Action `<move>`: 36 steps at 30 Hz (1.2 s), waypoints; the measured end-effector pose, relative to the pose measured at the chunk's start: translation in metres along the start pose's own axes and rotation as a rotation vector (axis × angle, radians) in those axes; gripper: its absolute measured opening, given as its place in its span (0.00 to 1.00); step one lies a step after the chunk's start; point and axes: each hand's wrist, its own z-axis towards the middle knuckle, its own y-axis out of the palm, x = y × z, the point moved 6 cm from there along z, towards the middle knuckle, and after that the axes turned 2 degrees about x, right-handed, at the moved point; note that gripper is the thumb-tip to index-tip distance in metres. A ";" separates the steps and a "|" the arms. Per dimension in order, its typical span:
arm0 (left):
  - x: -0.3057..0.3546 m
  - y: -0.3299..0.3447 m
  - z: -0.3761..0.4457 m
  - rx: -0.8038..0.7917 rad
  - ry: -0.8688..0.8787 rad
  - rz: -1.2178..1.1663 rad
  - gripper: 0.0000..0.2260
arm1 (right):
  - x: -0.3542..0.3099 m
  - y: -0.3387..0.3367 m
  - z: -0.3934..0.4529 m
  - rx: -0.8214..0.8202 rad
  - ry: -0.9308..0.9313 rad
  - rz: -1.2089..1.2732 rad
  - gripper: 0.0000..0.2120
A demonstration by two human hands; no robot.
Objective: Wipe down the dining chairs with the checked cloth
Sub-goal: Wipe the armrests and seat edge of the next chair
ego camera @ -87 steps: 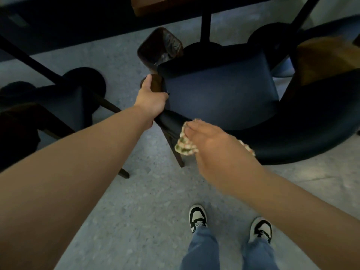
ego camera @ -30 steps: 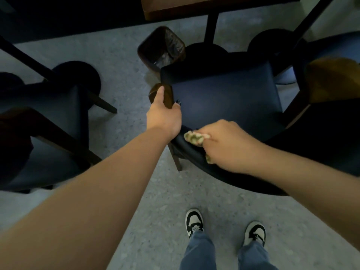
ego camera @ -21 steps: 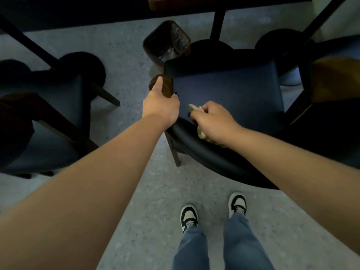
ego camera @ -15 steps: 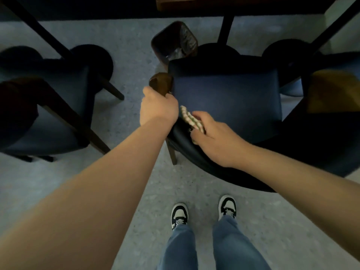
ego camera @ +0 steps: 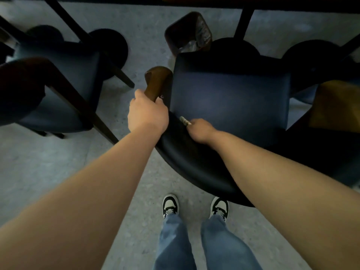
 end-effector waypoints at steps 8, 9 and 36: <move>0.001 0.001 0.002 0.019 0.013 0.091 0.18 | -0.024 -0.022 -0.053 0.078 -0.112 0.069 0.11; 0.001 0.001 0.002 0.017 0.015 0.098 0.18 | -0.032 -0.024 -0.078 0.115 -0.187 0.036 0.12; 0.001 0.001 0.002 -0.005 0.035 0.080 0.17 | -0.029 -0.039 -0.185 0.037 -0.513 -0.215 0.23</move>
